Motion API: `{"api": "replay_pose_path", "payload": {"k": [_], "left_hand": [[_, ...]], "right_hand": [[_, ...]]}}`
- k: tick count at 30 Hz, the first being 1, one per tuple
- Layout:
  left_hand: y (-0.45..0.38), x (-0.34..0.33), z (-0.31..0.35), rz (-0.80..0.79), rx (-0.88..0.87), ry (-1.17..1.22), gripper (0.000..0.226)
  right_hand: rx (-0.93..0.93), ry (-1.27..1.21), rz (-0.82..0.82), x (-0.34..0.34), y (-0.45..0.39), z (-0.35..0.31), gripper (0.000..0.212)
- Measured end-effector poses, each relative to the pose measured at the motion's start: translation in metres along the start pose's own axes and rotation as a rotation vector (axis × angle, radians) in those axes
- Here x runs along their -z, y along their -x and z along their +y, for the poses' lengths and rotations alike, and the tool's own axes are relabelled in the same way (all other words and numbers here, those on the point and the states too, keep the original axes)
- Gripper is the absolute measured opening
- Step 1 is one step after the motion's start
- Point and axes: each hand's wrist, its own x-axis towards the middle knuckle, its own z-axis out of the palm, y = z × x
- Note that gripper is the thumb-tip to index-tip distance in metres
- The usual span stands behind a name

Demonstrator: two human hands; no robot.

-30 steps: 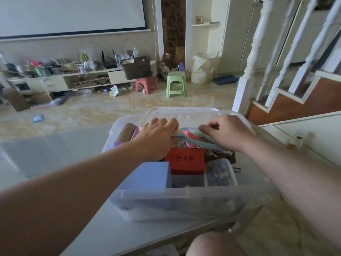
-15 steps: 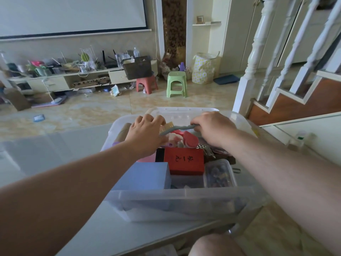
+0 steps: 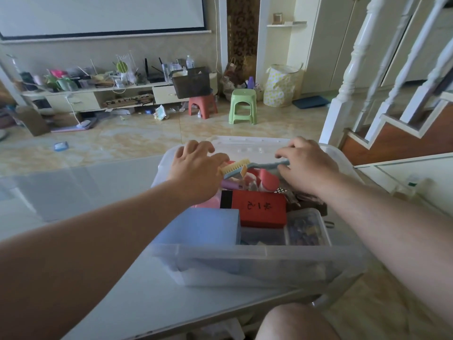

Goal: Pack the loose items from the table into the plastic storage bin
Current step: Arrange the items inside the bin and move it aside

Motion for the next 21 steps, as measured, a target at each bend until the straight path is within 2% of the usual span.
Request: {"api": "replay_pose_path", "payload": {"k": [5,8,12,15,18,21], "left_hand": [[0.047,0.032,-0.044,-0.111,0.096,-0.05,0.035],[0.077,0.039,-0.067,-0.272,0.246,-0.013,0.055],[0.095,0.041,-0.064,-0.354,0.382,0.134,0.066],[0.099,0.037,-0.058,-0.358,0.411,0.146,0.061],[0.109,0.04,-0.064,-0.337,0.416,0.11,0.051],[0.135,0.047,-0.089,-0.342,0.461,0.112,0.055]], "right_hand": [[0.014,-0.004,-0.02,0.046,0.042,0.022,0.028],[-0.119,0.103,-0.071,0.064,0.075,0.037,0.037],[-0.351,0.263,-0.234,0.072,0.105,0.029,0.065],[-0.436,0.258,-0.345,0.072,0.122,0.014,0.058],[-0.416,0.254,-0.285,0.067,0.134,0.002,0.057],[-0.425,0.164,-0.215,0.063,0.134,-0.022,0.049]]}}
